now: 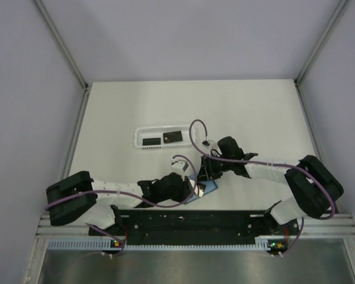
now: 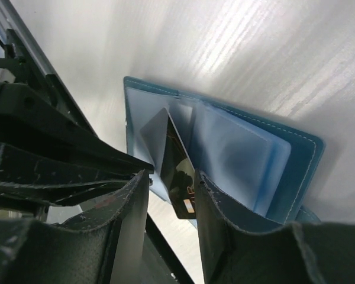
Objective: Put the credit cards into the card holder
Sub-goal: Insert the credit card into the card holder.
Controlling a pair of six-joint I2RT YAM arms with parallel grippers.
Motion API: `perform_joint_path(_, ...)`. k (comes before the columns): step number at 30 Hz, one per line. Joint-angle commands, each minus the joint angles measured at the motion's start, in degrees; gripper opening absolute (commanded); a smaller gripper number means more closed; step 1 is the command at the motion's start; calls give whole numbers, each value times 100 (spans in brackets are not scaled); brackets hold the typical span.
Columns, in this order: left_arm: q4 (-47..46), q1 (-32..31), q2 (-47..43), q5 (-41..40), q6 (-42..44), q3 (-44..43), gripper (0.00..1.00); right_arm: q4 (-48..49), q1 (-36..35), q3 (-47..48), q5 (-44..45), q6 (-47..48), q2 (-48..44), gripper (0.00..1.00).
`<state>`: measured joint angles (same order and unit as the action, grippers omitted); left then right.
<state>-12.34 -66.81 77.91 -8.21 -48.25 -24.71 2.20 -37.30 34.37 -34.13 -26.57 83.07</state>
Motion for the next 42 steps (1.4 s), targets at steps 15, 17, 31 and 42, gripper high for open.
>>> perform_joint_path(15,469,-17,128,-269,-27,98,18,527,21,-317,-287,29,377,29)
perform_joint_path(17,478,-17,137,-269,-9,98,18,650,21,-378,-366,-24,403,26)
perform_joint_path(31,715,-17,-161,-479,9,1,25,1459,12,-721,-437,-542,465,0)
perform_joint_path(42,1146,-17,-1252,-1086,-9,317,43,1617,30,-800,-191,-736,438,0)
